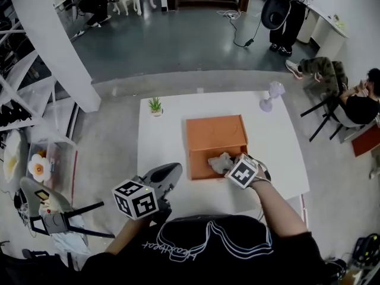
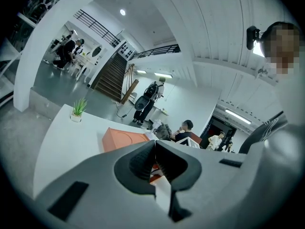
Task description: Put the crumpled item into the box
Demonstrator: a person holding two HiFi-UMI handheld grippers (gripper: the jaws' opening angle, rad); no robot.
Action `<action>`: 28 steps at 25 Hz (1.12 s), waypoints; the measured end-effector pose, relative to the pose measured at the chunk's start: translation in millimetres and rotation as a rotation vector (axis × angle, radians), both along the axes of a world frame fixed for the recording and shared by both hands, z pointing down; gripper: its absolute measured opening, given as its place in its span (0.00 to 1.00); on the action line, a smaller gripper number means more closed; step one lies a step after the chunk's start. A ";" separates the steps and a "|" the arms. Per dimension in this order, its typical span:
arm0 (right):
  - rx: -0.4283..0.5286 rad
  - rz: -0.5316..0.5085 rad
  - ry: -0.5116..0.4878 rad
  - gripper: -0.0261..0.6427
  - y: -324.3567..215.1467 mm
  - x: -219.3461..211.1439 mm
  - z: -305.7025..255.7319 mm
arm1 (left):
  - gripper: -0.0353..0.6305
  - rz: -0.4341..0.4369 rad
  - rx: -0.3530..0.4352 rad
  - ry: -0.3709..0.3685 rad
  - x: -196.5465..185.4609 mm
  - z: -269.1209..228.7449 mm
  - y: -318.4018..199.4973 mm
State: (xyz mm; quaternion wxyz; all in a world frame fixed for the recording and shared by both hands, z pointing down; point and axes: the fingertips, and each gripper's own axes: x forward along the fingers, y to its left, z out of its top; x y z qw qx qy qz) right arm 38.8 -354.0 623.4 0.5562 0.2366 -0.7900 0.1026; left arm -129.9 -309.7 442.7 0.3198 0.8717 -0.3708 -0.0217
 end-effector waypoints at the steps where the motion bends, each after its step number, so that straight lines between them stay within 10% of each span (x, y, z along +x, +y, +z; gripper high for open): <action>1: 0.011 0.028 -0.030 0.36 0.1 -0.5 -5.2 | 0.06 0.006 0.001 -0.002 1.5 -0.8 2.0; 14: 0.188 0.259 -0.594 0.19 44.1 -12.1 -102.9 | 0.06 0.073 0.047 0.011 23.8 -14.6 37.1; 17: 0.227 0.257 -0.724 0.05 62.7 -18.9 -129.1 | 0.06 0.084 0.061 0.013 27.5 -19.9 46.7; 28: 0.274 0.205 -1.056 0.04 115.7 -40.5 -201.7 | 0.06 0.085 0.092 0.010 29.1 -34.5 84.1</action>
